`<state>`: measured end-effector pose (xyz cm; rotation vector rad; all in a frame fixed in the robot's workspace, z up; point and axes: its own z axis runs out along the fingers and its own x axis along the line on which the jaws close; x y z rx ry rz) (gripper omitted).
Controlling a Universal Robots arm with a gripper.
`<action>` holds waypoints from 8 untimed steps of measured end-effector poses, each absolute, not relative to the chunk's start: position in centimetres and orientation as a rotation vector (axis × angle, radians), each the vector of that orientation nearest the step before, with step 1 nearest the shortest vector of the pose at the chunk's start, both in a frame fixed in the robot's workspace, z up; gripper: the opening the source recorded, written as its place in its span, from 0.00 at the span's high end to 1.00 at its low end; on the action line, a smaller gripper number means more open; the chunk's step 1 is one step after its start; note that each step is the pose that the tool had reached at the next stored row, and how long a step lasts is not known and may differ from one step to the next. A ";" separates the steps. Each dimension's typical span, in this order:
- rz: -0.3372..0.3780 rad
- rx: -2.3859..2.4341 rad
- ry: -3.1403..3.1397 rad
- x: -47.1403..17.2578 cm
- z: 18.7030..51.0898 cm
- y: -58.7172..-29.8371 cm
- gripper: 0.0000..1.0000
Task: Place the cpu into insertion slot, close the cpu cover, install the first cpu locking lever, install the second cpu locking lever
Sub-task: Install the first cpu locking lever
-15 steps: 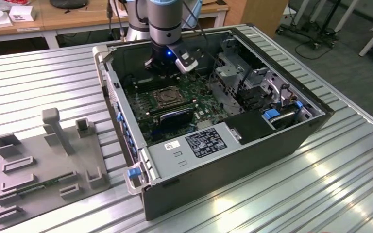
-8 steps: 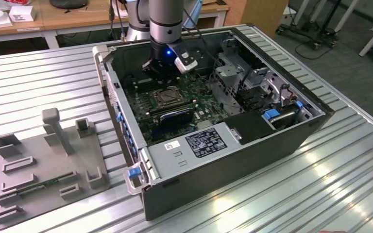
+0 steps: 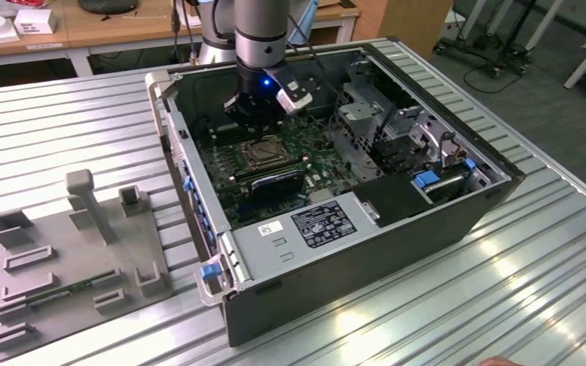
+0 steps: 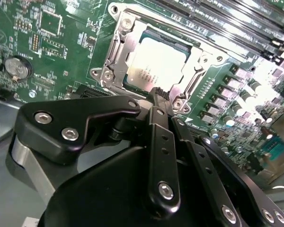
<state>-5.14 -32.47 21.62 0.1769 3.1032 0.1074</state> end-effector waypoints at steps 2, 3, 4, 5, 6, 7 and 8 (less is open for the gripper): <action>0.108 0.146 3.105 -5.1 21.6 -32.5 0.89; 0.108 0.139 3.106 -5.0 21.6 -32.5 0.89; 0.108 0.137 3.106 -4.9 21.6 -32.5 0.89; 0.108 0.136 3.106 -4.9 21.6 -32.5 0.89; 0.108 0.135 3.106 -4.9 21.6 -32.5 0.89; 0.108 0.135 3.106 -4.9 21.6 -32.5 0.89; 0.108 0.135 3.106 -4.9 21.6 -32.5 0.89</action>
